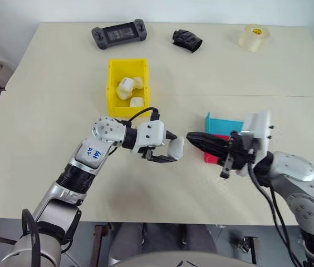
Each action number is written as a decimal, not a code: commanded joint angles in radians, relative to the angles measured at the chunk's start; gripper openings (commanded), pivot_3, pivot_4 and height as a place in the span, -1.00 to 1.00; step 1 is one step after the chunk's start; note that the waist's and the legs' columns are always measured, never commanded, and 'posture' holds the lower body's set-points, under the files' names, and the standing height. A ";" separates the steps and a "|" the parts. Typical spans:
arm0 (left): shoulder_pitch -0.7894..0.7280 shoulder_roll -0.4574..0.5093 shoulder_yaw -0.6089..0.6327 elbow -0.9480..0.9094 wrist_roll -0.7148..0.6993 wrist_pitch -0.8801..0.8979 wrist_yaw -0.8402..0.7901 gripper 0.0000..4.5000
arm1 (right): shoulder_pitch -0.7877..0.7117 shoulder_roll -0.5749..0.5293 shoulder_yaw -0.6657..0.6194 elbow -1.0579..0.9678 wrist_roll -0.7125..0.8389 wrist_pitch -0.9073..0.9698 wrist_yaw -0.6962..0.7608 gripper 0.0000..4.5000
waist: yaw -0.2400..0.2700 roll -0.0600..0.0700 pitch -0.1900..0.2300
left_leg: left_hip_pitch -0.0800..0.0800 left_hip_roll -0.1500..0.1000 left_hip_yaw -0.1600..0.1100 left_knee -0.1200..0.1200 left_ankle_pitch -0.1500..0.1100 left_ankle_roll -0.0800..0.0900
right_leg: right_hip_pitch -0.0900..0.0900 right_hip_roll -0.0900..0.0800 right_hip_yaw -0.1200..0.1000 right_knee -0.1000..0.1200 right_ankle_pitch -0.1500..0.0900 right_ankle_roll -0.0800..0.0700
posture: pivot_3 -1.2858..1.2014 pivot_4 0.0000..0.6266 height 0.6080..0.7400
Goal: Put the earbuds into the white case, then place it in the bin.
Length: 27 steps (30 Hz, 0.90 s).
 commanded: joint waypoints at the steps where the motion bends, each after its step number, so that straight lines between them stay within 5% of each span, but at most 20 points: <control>1: 0.001 -0.007 0.012 -0.067 -0.033 0.009 -0.011 0.24 | -0.026 0.038 0.045 0.020 -0.044 0.018 -0.024 -0.99 | -0.001 0.000 0.000 | 0.000 0.000 0.000 0.000 0.000 0.000 | 0.000 0.000 0.000 0.000 0.000 0.000 | 0.03 -0.52 1.00; 9: 0.011 -0.010 0.045 -0.088 -0.059 0.008 -0.005 0.24 | -0.036 0.041 0.048 0.082 -0.088 0.024 0.015 -0.99 | -0.002 0.000 0.000 | 0.000 0.000 0.000 0.000 0.000 0.000 | -0.001 0.001 0.000 0.002 0.000 0.000 | 0.03 -0.52 1.00; 22: 0.067 -0.028 0.229 -0.149 -0.160 0.090 0.143 0.24 | 0.234 -0.017 -0.227 0.108 -0.008 -0.098 0.222 -0.99 | -0.001 -0.001 0.001 | 0.001 0.001 0.001 0.000 0.000 0.000 | 0.000 0.000 0.001 0.002 0.000 0.000 | 0.03 -0.52 1.00; 27: 0.073 -0.086 0.347 -0.123 -0.127 0.095 0.392 0.24 | 0.340 0.008 -0.354 0.083 0.018 -0.158 0.239 -0.44 | 0.000 -0.001 0.001 | 0.001 0.002 0.001 0.001 0.000 0.000 | 0.000 0.000 0.001 0.003 0.000 0.000 | 0.03 -0.52 1.00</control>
